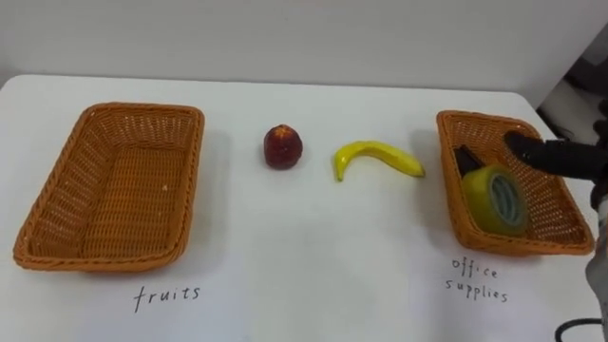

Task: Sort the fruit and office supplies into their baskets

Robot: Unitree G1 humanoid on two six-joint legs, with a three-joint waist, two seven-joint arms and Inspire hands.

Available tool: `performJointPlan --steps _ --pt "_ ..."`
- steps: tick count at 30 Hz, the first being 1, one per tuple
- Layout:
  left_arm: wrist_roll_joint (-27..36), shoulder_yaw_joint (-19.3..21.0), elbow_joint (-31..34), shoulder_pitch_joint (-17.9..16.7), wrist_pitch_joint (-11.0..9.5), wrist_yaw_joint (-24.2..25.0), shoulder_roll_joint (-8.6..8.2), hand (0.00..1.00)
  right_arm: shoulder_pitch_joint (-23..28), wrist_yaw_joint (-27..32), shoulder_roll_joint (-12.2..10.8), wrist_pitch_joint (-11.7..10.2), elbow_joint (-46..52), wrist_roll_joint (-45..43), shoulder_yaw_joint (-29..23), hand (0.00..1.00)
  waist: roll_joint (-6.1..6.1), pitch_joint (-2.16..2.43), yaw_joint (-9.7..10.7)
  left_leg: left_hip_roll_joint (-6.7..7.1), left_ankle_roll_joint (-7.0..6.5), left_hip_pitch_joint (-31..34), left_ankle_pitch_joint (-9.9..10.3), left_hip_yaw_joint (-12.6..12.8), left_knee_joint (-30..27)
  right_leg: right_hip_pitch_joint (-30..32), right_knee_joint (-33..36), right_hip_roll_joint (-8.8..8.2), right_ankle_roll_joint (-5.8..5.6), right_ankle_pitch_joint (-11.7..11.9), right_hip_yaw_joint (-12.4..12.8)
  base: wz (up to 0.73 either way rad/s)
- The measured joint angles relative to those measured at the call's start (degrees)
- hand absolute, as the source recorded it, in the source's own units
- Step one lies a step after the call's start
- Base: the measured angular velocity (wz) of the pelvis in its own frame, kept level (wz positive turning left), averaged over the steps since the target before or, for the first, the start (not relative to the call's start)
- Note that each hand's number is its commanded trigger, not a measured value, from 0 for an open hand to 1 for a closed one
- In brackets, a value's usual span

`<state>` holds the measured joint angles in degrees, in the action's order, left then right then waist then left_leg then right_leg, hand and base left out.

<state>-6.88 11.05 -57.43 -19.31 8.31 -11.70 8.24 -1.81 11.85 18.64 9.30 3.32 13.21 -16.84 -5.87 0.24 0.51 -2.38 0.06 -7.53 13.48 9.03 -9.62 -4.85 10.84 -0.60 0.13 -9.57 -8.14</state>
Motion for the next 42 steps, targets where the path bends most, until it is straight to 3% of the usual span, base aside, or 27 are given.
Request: performJointPlan --steps 5,16,20,24,36,42 --pt "0.0 0.1 0.0 0.0 -0.2 -0.1 0.47 0.0 -0.5 0.0 1.6 0.0 1.2 -0.1 0.0 0.0 -0.38 0.05 -1.0 0.01 0.0 0.0 0.0 -0.1 0.0 0.0 0.0 -0.01 0.0 0.0 0.0 0.0" --pt "-0.1 0.0 0.2 -0.1 -0.2 -0.1 0.79 0.0 -3.1 -1.3 1.6 -0.1 1.9 -0.4 3.3 0.0 -1.5 -0.1 -2.4 0.08 0.0 1.2 0.0 -1.6 -0.6 0.0 0.0 -0.23 0.0 0.0 -1.5 0.06" --pt "-0.2 0.0 0.1 0.6 -0.2 -0.1 1.12 0.0 -4.2 -3.1 1.6 -0.1 1.6 -2.0 7.1 0.0 -2.34 -0.38 -2.9 0.06 0.02 2.2 0.0 -2.2 -1.1 0.4 -0.1 -0.21 0.02 0.0 -2.0 0.1" --pt "0.1 -1.7 0.0 1.3 -0.2 -0.1 2.3 0.0 -4.2 -3.4 1.7 -0.1 1.6 -4.0 10.8 0.0 -2.86 -0.17 -3.5 0.07 0.02 4.0 0.0 -2.9 -2.3 1.6 -0.1 -0.2 0.15 0.1 -2.2 0.07" --pt "0.6 -3.1 0.1 3.0 -0.3 -0.1 2.4 0.0 -5.3 -8.2 1.9 -0.1 1.3 -11.7 13.9 0.0 -1.41 -0.48 -4.8 0.08 0.0 6.4 -0.1 -3.1 -2.2 3.8 -0.2 -0.29 0.2 0.4 -2.9 0.01" --pt "0.4 -3.0 0.2 3.1 -0.3 0.3 2.42 0.0 -6.2 -11.1 2.5 -0.1 -0.3 -15.7 13.9 0.0 -0.95 -0.2 -5.0 0.07 0.02 6.3 -0.2 -3.1 -2.1 3.9 -0.3 -0.27 0.19 0.4 -3.1 0.0"
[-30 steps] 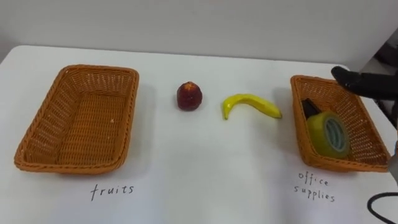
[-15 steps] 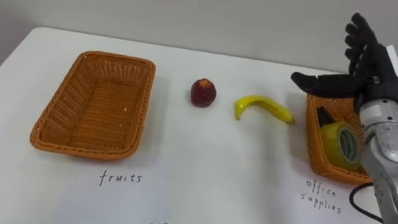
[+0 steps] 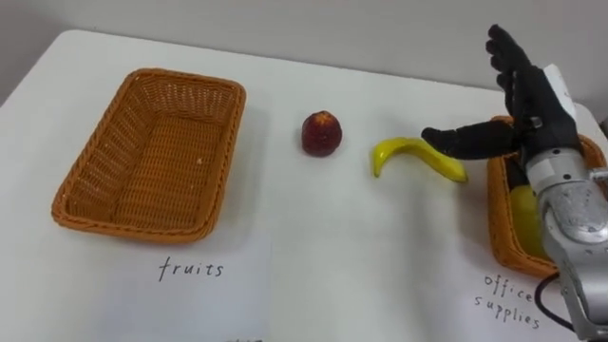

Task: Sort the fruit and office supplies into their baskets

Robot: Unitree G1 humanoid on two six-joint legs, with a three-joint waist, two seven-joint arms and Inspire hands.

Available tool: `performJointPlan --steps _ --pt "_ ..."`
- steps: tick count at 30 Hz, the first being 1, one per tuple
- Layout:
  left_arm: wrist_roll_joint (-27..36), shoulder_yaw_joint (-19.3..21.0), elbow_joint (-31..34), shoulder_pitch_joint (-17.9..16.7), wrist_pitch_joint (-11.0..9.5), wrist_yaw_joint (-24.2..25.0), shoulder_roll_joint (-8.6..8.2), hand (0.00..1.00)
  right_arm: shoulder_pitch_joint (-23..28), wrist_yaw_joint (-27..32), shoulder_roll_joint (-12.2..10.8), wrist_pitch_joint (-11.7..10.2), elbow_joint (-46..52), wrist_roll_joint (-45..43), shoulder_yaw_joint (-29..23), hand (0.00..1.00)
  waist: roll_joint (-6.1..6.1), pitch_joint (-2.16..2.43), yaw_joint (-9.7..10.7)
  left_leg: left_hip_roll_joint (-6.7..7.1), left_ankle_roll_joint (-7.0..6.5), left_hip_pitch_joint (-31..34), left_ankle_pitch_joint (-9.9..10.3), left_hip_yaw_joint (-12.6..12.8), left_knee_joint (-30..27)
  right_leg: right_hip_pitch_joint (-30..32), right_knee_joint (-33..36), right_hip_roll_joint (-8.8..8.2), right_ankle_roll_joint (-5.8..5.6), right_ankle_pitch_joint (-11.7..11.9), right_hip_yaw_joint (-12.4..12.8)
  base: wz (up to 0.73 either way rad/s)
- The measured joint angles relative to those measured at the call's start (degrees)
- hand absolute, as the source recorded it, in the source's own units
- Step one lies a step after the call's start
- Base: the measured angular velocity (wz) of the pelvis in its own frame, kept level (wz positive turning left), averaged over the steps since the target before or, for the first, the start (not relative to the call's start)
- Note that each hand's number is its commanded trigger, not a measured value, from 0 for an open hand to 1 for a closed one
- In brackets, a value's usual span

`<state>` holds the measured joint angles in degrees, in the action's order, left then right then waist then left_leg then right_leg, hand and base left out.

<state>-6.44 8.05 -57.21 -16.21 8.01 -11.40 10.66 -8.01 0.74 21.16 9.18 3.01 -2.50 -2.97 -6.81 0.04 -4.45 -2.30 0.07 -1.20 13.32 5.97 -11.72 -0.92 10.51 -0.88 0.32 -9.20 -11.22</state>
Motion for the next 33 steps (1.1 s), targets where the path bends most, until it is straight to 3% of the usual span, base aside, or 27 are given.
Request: performJointPlan --steps 7,10,12,21,25,33 --pt "-0.1 0.3 -0.1 0.1 0.3 2.0 0.05 0.0 0.0 -2.2 2.1 0.2 -0.8 -7.5 0.0 0.0 -0.7 0.35 -0.3 0.01 -0.01 -0.4 0.0 0.0 0.0 -0.3 -0.1 -0.03 0.0 0.0 0.0 0.0" --pt "-0.1 0.2 -0.1 0.3 0.3 2.0 0.06 0.0 0.0 -3.2 2.1 0.4 -1.2 -9.4 0.0 0.0 -1.23 0.16 -0.4 0.05 -0.01 -0.5 -0.1 0.0 0.0 -0.5 -0.1 -0.08 0.0 0.0 0.0 0.0" --pt "-0.1 0.2 -0.1 0.6 0.3 2.1 0.18 0.0 0.0 -3.8 2.1 0.5 -1.2 -9.9 0.0 0.0 -1.37 -0.31 -0.4 0.09 -0.02 -0.5 -0.3 0.0 0.0 -0.5 0.0 -0.14 0.0 0.0 0.0 0.0" --pt "-0.4 0.1 -0.2 0.7 0.4 2.3 0.97 0.0 -3.2 -5.2 2.2 0.9 -2.8 -17.1 0.5 0.0 -1.92 -0.32 -0.7 0.02 0.17 0.1 -0.4 -0.7 0.2 -0.3 0.2 -0.06 0.13 0.1 -0.8 0.04" --pt "-0.4 -0.6 -0.2 0.9 0.4 2.2 1.59 0.0 -4.7 -5.1 3.8 0.9 -4.9 -18.3 3.2 0.0 -2.27 -0.18 -0.7 0.06 0.17 0.6 -0.5 -1.3 0.0 -0.2 0.1 -0.14 0.14 0.1 -1.5 0.08" --pt "-0.7 -0.5 -0.1 1.1 0.4 2.0 1.83 0.0 -6.7 -5.2 4.2 0.9 -9.8 -20.3 4.3 0.0 -2.81 -0.34 -2.3 0.06 0.13 0.6 -0.5 -1.4 0.0 0.0 0.0 -0.12 0.13 0.1 -1.6 0.0"
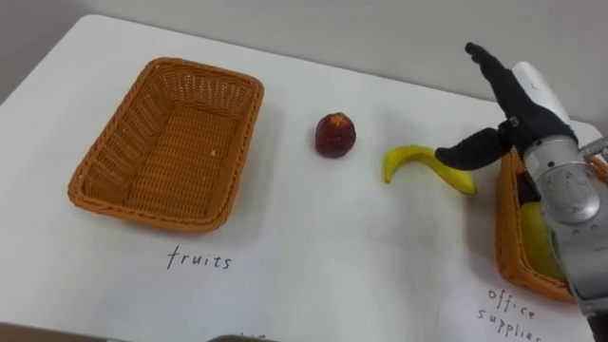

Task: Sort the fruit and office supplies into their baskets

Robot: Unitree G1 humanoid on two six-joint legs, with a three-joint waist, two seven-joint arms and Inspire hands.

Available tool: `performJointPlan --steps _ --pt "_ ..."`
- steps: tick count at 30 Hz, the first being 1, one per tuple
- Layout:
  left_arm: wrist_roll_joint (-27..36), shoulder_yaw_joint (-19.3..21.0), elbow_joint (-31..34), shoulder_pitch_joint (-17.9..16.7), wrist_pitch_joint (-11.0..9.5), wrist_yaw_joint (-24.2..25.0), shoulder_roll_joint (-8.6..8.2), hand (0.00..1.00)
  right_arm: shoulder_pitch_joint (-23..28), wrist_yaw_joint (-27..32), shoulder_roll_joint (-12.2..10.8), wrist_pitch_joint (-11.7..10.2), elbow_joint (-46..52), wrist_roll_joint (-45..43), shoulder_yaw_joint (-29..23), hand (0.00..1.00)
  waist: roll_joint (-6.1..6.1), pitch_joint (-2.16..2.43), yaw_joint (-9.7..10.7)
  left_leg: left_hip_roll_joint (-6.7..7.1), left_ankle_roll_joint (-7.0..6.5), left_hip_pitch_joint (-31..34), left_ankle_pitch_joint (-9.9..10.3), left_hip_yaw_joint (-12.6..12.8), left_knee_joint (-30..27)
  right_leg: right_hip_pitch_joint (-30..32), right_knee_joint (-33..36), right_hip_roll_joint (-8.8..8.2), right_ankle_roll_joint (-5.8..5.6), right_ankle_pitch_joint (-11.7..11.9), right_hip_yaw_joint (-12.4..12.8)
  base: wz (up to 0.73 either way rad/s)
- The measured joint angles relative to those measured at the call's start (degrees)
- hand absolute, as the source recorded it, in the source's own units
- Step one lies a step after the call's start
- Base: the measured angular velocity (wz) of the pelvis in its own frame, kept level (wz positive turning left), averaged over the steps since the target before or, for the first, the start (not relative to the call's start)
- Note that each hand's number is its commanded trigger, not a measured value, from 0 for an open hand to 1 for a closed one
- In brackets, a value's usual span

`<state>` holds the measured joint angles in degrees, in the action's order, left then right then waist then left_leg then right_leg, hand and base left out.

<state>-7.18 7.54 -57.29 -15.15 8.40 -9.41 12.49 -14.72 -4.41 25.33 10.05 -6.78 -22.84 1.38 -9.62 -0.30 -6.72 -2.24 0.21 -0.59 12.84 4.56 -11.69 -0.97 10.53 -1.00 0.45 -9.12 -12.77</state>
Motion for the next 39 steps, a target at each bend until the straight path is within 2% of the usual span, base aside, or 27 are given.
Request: performJointPlan --steps 8,11,17,18,20,31,35,39 --pt "0.0 0.0 0.0 0.2 0.0 -0.2 0.13 0.0 0.0 0.0 0.0 0.0 0.0 0.0 0.3 0.0 0.22 -0.16 -0.2 -0.01 0.01 0.0 0.0 0.0 0.1 0.0 0.0 0.01 0.0 0.0 -0.1 -0.01" --pt "0.0 -0.1 -0.1 0.5 -0.1 -0.2 0.16 0.0 0.0 -0.2 1.3 0.0 0.0 0.0 2.6 0.0 0.22 -0.16 -0.9 -0.01 0.01 -0.2 0.0 0.2 0.0 0.0 0.0 0.01 0.0 0.0 0.0 -0.03" --pt "0.0 -0.1 -0.2 0.6 0.0 -0.1 0.16 0.0 0.0 -2.5 1.3 0.0 -1.9 -3.0 4.2 0.0 0.23 -0.17 -1.8 -0.02 0.06 -0.1 -0.1 0.0 0.1 0.0 0.0 -0.01 0.0 0.0 -0.1 0.0" --pt "0.0 -0.1 -0.2 0.6 0.1 -0.1 0.17 0.0 0.0 -2.8 1.3 0.0 -2.0 -4.0 4.2 0.0 0.55 -0.39 -1.8 -0.03 0.08 -0.1 -0.1 0.0 0.1 0.0 0.0 0.02 0.0 0.0 -0.1 0.0" --pt "0.0 -0.2 -0.1 0.7 0.1 -0.1 0.17 0.0 0.0 -3.1 1.3 0.0 -2.0 -5.0 4.3 0.0 0.41 -0.29 -1.8 -0.04 0.09 0.0 -0.1 0.0 0.3 0.0 0.0 0.03 0.0 0.0 -0.1 0.0" --pt "-0.1 -1.0 0.0 1.1 0.0 0.0 0.41 0.0 -0.1 -4.4 1.3 -0.1 -4.0 -7.4 4.4 0.0 0.49 -0.34 -2.3 -0.01 0.09 0.0 -0.2 -0.2 0.0 0.0 0.0 0.05 0.0 0.0 0.0 0.0" --pt "-0.1 -1.1 -0.1 1.7 -0.1 0.0 0.41 0.0 -0.6 -4.4 1.3 -0.4 -7.6 -9.4 4.4 0.0 0.35 -0.38 -3.1 0.02 0.07 -0.1 -0.2 -0.5 -0.1 -0.1 0.0 -0.05 0.0 0.0 -0.3 0.01" --pt "0.1 -1.1 -0.3 2.0 -0.6 -0.1 0.57 0.0 -4.5 -4.4 1.3 -0.7 -15.2 -9.6 6.1 0.0 -0.1 -0.64 -3.1 0.11 0.12 0.1 -0.5 -0.9 -0.1 -0.1 0.0 -0.12 0.02 0.0 -0.7 0.02"
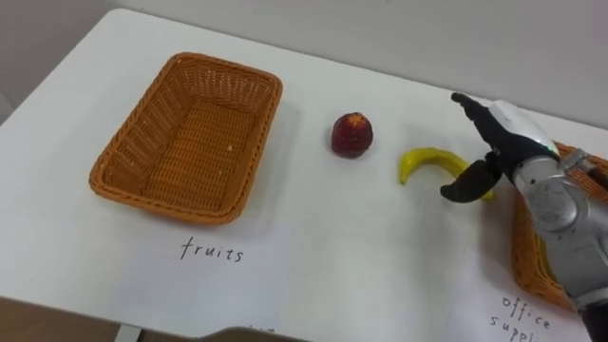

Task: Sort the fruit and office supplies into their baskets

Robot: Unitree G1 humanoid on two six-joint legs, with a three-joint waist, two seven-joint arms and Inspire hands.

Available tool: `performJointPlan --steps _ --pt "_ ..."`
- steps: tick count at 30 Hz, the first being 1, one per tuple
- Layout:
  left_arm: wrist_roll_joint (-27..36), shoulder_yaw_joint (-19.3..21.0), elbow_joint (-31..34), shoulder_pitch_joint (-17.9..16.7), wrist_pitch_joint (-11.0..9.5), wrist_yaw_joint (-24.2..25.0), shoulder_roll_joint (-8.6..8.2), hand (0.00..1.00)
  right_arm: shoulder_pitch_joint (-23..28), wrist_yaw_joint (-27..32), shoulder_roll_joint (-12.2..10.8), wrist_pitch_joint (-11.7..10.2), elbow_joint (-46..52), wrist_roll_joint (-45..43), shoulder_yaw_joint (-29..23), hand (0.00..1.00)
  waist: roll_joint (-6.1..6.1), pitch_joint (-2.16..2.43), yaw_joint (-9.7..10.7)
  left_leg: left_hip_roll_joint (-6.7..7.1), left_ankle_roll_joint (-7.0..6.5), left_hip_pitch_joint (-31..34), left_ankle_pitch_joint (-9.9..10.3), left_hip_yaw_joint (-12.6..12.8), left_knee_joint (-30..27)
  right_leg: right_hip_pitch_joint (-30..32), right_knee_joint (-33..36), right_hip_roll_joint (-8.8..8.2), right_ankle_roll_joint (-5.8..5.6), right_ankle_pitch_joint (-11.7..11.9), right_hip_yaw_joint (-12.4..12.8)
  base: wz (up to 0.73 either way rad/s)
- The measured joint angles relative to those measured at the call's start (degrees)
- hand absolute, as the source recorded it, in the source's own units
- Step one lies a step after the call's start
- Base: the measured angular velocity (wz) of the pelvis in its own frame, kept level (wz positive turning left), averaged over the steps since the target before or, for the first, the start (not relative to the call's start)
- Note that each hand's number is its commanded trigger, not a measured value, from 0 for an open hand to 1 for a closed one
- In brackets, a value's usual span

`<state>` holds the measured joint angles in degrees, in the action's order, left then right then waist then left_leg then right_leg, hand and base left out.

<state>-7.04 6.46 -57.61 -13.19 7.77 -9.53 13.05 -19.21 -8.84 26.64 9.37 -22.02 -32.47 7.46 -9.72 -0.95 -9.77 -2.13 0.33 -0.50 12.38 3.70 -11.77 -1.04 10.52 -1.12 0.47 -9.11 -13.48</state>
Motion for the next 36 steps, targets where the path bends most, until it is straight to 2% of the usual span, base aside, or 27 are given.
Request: performJointPlan --steps 5,15,20,30,36 --pt "-0.2 -0.5 -0.1 0.2 -0.7 0.0 -0.03 0.0 -2.0 0.0 0.0 -0.2 -3.2 -1.4 0.7 0.0 -0.01 -0.01 -0.3 0.01 0.1 0.2 -0.1 -0.7 0.0 0.0 0.0 0.0 0.06 0.0 -0.8 0.07" --pt "-0.2 -0.9 -0.2 0.4 -0.6 0.1 0.05 0.0 -2.3 0.0 0.0 -0.7 -8.1 -2.0 2.7 0.0 0.75 -0.15 -1.8 0.0 0.11 0.2 -0.1 -0.9 0.0 0.0 0.0 0.0 0.07 0.0 -1.0 0.0" --pt "-0.3 -0.9 -0.4 0.4 -0.4 0.4 0.1 0.0 -3.4 0.0 0.0 -0.6 -10.3 -2.0 2.7 0.0 0.99 -0.05 -1.7 -0.01 0.13 0.2 -0.1 -0.9 -0.1 0.0 0.0 0.0 0.07 0.0 -1.2 0.0" --pt "-1.3 -0.9 -0.4 0.5 -0.2 0.4 0.09 0.0 -3.4 1.7 0.0 -0.5 -11.1 -2.0 2.7 0.0 1.17 0.1 -1.9 0.55 -0.14 1.3 -0.3 -1.7 -0.6 0.1 0.1 -0.69 0.07 0.0 -3.2 0.06" --pt "-1.9 -0.9 -0.4 1.3 0.9 0.4 0.1 0.0 -3.4 1.7 0.0 0.6 -11.2 -1.8 3.1 0.0 1.14 0.14 -3.3 0.65 -0.18 1.4 -0.3 -2.2 -0.9 0.1 0.1 -0.82 0.07 0.0 -4.0 0.03"
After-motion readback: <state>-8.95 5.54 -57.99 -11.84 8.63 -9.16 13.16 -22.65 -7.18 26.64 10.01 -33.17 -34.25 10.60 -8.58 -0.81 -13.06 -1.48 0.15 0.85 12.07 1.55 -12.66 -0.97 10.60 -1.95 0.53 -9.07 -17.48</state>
